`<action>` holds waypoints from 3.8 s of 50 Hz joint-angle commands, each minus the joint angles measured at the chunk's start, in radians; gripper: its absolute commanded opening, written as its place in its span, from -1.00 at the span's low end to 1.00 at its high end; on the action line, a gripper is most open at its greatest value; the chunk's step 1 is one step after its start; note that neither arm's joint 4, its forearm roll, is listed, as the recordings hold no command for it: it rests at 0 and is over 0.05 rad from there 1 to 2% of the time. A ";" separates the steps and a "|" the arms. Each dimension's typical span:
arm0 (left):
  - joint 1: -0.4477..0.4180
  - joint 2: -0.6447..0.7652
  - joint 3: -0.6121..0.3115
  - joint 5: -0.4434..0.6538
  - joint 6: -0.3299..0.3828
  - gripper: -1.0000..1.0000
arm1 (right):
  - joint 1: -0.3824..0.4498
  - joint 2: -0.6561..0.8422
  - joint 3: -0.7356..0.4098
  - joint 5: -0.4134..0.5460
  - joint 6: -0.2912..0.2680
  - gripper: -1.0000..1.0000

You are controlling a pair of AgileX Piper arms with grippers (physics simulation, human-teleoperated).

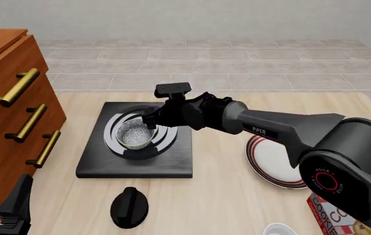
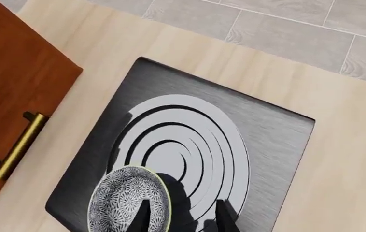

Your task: Pick the akita bowl on the stove and place it on the plate.

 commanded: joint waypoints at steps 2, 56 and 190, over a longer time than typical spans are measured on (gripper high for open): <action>0.000 0.000 0.000 0.000 0.000 1.00 | 0.003 0.021 0.004 -0.017 0.011 1.00; 0.000 0.000 0.000 0.000 0.000 1.00 | 0.019 0.102 -0.039 -0.019 0.049 1.00; 0.000 0.000 0.000 0.000 0.000 1.00 | -0.298 -0.211 0.230 -0.153 0.051 -1.00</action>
